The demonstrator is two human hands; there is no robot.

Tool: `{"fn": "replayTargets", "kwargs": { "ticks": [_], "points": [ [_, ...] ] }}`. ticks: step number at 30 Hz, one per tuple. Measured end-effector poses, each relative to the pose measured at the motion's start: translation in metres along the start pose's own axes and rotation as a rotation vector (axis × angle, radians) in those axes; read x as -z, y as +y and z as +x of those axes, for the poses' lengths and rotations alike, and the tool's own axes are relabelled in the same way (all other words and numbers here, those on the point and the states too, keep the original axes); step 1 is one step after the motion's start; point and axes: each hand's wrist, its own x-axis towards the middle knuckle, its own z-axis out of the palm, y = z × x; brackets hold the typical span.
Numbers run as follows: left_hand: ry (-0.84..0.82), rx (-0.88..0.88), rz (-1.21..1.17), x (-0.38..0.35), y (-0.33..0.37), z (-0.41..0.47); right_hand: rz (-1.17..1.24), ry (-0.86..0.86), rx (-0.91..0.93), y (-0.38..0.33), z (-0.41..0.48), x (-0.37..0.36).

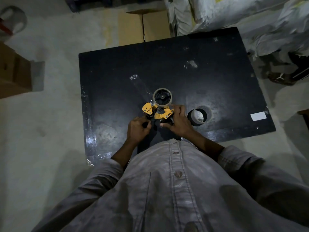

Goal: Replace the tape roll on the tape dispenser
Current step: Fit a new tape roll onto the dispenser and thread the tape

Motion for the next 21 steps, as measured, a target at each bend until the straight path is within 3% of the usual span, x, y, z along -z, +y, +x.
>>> {"fn": "replayTargets", "kwargs": {
  "ticks": [11, 21],
  "points": [
    [-0.055, 0.086, 0.054, -0.009, -0.002, 0.002, -0.021, 0.040, 0.061, 0.007, 0.004, -0.007],
    [0.020, 0.109, -0.020, -0.007, 0.007, 0.005, -0.069, 0.020, -0.006, 0.008, 0.008, -0.010]
  ]
}}
